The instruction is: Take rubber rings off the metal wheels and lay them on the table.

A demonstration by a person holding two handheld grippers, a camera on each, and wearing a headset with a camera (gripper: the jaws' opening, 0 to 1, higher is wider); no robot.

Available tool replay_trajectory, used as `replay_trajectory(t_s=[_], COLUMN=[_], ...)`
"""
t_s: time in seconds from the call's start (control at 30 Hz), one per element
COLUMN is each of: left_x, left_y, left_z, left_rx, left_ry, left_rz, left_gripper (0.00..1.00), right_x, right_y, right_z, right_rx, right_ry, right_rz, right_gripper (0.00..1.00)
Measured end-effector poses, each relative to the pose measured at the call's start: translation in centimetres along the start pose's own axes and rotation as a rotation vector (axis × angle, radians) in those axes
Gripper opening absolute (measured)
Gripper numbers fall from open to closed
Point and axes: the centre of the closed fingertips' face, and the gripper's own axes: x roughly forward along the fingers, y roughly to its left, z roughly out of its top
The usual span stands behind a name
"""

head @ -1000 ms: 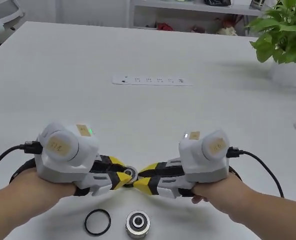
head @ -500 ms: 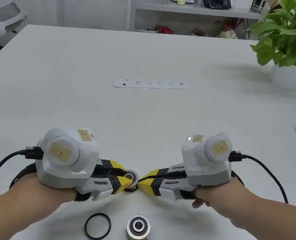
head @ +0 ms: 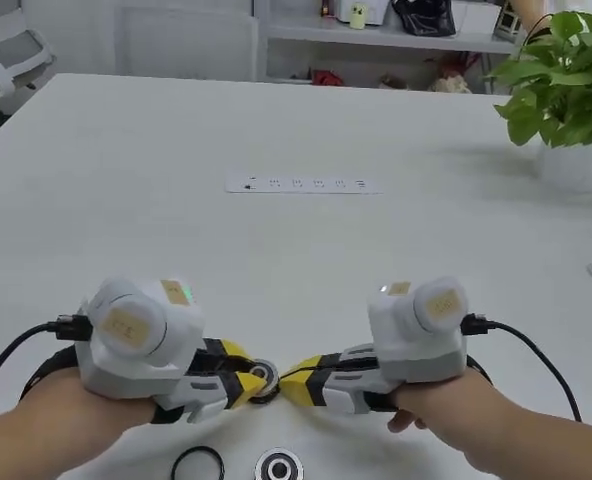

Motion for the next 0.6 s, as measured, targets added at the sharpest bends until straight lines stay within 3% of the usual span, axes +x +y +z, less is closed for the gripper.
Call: replay_trajectory(t_s=[0.6], left_x=[-0.07], left_y=[0.04], left_z=[-0.09], left_rx=[0.000], left_ry=[0.011], left_rz=[0.020], left_gripper=[0.13], right_x=[-0.16], right_y=[0.02], right_z=[0.19], right_rx=[0.071], right_ry=[-0.016], right_rz=[-0.004], right_gripper=[0.00])
